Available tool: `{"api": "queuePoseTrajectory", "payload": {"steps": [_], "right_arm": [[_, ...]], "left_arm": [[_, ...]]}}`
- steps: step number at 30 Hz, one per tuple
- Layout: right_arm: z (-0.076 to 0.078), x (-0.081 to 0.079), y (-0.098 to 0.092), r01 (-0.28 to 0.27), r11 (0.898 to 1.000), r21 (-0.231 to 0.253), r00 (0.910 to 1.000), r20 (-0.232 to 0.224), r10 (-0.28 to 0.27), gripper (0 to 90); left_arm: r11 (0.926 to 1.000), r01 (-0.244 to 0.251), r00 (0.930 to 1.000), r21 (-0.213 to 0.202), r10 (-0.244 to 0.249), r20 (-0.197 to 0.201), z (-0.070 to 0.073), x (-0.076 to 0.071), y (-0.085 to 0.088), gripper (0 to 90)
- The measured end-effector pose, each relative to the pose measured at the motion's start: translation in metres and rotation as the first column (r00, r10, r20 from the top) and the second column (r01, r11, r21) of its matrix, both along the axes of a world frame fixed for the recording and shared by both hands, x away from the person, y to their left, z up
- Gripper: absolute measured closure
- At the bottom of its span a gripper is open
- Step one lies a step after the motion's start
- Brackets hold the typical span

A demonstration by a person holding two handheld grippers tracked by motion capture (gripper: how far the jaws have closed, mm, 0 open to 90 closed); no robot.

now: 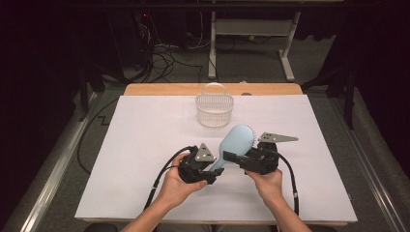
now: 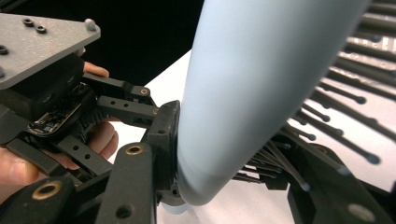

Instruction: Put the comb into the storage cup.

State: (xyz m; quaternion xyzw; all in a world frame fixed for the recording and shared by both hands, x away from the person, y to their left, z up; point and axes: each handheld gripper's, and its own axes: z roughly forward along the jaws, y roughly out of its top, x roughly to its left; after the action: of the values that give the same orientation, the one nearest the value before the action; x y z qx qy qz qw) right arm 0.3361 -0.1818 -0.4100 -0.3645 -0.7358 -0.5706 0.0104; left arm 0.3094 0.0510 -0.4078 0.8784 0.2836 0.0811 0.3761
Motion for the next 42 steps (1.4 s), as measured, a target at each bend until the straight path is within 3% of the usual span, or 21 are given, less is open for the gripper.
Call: {"api": "queuePoseTrajectory", "payload": {"steps": [8, 12, 19, 24, 32, 42], "right_arm": [[0.002, 0.003, 0.000, -0.002, 1.000, -0.013, 1.0000, -0.007, 0.002, 57.3], [0.001, 0.006, 0.001, 0.002, 1.000, -0.018, 1.0000, -0.008, -0.002, 57.0], [0.003, 0.014, 0.000, 0.023, 0.999, -0.026, 0.9997, -0.003, -0.024, 57.0], [0.007, 0.015, -0.004, 0.037, 0.999, -0.037, 0.9993, -0.003, -0.038, 56.9], [0.010, 0.016, -0.008, 0.038, 0.998, -0.049, 0.9992, -0.011, -0.039, 56.7], [0.013, 0.019, -0.011, 0.045, 0.998, -0.053, 0.9987, -0.020, -0.046, 56.4]], "left_arm": [[0.9993, -0.016, 0.9998, -0.034, 0.015, -0.009, -0.005, -0.001, 0.006, 37.5], [0.9986, -0.035, 0.9992, -0.040, 0.036, 0.017, -0.010, -0.001, 0.013, 33.6], [0.9956, -0.068, 0.9970, -0.064, 0.070, 0.033, -0.015, 0.001, 0.032, 33.6], [0.9920, -0.095, 0.9916, -0.083, 0.101, 0.081, -0.016, -0.002, 0.047, 32.6], [0.9772, -0.160, 0.9819, -0.140, 0.172, 0.079, -0.019, -0.006, 0.070, 32.4], [0.9650, -0.202, 0.9682, -0.168, 0.222, 0.115, -0.021, -0.005, 0.090, 31.0]]}}
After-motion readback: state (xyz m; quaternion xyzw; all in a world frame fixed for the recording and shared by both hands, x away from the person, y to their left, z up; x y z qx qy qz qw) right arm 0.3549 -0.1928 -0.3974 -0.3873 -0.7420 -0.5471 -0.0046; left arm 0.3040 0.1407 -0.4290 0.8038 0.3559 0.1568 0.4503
